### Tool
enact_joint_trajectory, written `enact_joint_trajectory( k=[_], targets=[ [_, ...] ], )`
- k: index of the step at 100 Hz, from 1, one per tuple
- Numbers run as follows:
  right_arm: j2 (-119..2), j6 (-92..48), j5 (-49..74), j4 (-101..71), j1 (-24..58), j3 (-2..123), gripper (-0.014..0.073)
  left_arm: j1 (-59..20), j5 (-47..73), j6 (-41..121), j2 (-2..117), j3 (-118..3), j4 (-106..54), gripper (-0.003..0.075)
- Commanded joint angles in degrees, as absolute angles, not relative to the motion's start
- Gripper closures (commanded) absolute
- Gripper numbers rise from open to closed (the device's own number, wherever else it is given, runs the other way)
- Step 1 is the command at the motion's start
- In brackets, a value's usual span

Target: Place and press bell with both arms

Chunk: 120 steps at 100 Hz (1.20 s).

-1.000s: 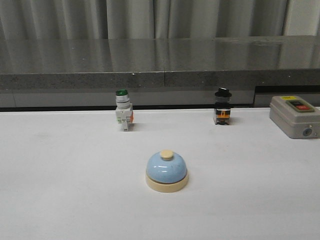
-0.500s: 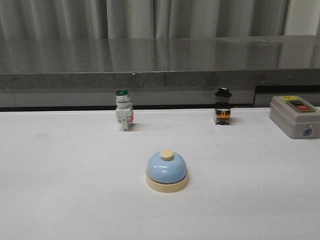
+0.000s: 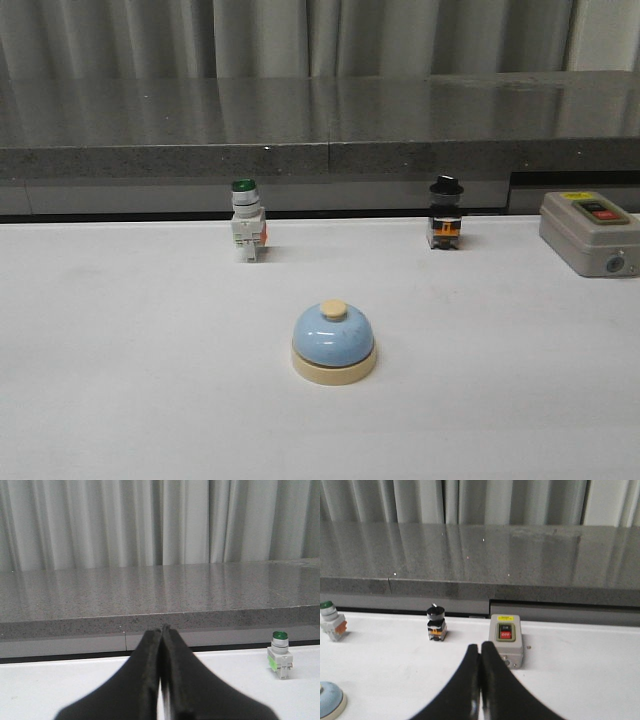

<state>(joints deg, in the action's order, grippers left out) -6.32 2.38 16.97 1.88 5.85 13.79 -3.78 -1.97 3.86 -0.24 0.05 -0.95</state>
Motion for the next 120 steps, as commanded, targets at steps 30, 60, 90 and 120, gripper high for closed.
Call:
enact_joint_trajectory(
  k=[30, 60, 90, 120],
  targets=[
    [-30.5, 2.3, 35.4, 1.8, 5.5, 36.8, 0.0662, -3.7, -6.3, 3.4, -1.9, 2.4, -1.1, 0.0740],
    [-40.5, 2.3, 36.6, 0.7, 5.5, 41.0, 0.0662, -3.7, -6.3, 3.4, -1.9, 2.4, -1.1, 0.0740],
    [-44.2, 2.3, 38.0, -1.1, 5.6, 41.2, 0.0662, -3.7, -6.3, 3.4, -1.9, 2.4, -1.1, 0.0740],
    [-55.4, 2.3, 38.4, -1.6, 11.8, 44.9, 0.0662, -3.7, -6.3, 3.4, -1.9, 2.4, -1.1, 0.0740]
  ],
)
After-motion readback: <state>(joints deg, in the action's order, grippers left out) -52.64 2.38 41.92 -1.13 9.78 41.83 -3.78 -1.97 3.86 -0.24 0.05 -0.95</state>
